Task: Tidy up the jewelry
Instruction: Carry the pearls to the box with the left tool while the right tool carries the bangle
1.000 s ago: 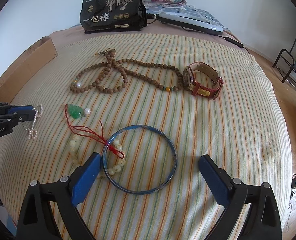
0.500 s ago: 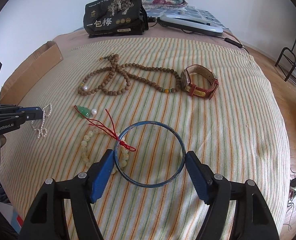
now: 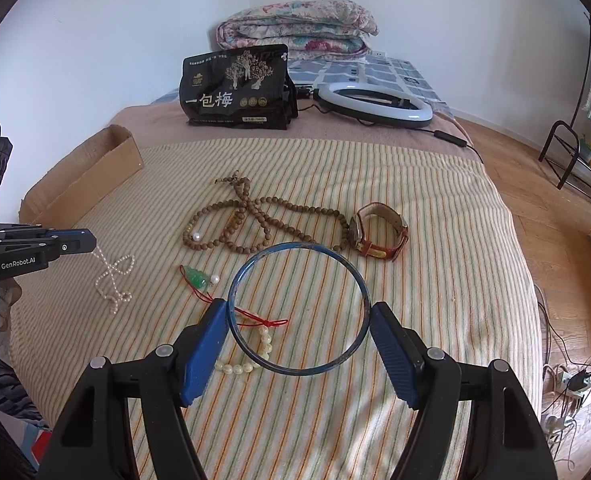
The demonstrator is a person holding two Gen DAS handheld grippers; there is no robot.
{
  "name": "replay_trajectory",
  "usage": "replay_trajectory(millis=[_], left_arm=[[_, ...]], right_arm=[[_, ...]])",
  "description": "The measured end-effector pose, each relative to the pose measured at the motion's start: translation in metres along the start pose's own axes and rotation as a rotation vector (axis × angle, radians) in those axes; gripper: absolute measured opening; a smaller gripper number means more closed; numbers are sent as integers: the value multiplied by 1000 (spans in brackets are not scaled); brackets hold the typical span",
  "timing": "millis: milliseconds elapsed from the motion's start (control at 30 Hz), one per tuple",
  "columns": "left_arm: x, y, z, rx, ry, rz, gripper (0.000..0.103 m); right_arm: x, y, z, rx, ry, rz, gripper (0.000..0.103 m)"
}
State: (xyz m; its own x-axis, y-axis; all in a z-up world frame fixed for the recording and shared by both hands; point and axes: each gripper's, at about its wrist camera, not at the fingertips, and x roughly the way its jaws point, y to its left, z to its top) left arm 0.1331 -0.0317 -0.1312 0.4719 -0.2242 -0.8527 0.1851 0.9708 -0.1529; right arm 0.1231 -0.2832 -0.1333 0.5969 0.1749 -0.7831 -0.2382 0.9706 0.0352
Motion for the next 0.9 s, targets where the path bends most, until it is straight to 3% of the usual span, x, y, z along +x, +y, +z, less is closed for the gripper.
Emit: replay_trajectory(millis=[467,900], left_arm=[[-69,9,22,-26,-166,-32,6],[-131,20,44,-28,-329,-28,6]], right_arm=[[-23,17,19,-6,-64,12,74],[-36,56,61,-51,-120,62,74]])
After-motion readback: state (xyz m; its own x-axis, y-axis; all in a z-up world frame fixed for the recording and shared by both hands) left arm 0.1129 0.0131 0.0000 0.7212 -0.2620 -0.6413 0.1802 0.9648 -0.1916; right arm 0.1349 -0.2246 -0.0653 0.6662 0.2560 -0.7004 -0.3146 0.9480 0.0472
